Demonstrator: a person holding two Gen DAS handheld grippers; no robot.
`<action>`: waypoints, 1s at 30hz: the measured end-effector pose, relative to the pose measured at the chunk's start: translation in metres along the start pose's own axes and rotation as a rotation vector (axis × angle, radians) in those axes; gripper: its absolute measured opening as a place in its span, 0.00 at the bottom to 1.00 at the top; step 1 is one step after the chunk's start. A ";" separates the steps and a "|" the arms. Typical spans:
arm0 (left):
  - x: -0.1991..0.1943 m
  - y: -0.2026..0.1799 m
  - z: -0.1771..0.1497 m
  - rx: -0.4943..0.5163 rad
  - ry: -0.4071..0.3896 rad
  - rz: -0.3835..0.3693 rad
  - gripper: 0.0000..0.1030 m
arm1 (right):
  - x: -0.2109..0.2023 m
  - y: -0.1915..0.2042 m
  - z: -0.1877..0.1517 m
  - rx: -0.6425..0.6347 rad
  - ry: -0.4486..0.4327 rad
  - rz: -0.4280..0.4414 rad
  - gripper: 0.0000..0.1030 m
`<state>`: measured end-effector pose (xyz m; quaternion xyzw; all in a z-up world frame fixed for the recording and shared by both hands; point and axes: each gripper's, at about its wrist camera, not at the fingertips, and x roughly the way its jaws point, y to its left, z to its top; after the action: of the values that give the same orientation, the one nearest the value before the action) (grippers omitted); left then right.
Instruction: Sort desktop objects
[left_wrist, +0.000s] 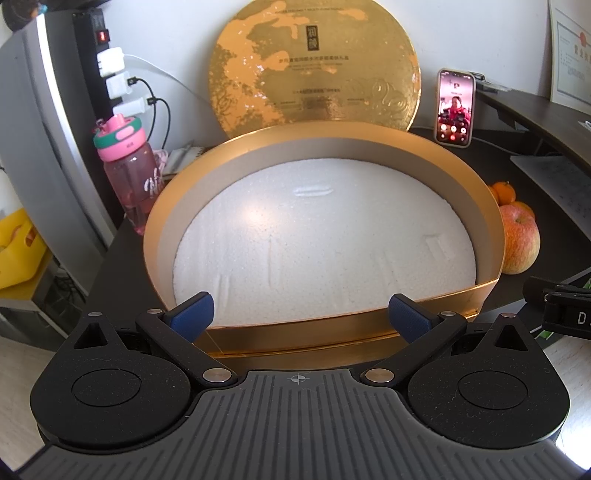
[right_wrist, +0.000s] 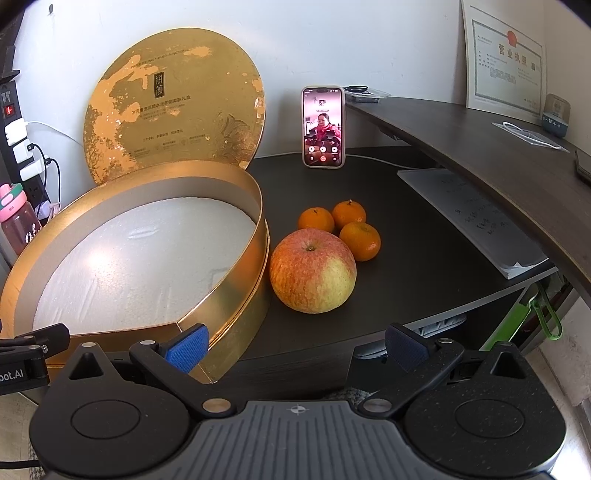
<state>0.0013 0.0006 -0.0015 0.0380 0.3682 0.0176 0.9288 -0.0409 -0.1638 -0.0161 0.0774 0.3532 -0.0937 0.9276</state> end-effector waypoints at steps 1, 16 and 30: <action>0.000 0.000 0.000 0.000 0.000 0.000 1.00 | 0.000 0.000 0.000 0.000 0.001 0.001 1.00; -0.001 -0.001 0.001 -0.002 -0.002 0.000 1.00 | 0.001 -0.001 0.000 0.000 0.004 0.004 1.00; 0.003 0.001 0.001 -0.003 0.006 -0.001 1.00 | 0.006 -0.006 0.000 0.022 0.009 -0.004 1.00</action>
<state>0.0042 0.0015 -0.0024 0.0363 0.3711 0.0178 0.9277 -0.0379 -0.1708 -0.0209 0.0874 0.3566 -0.0992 0.9248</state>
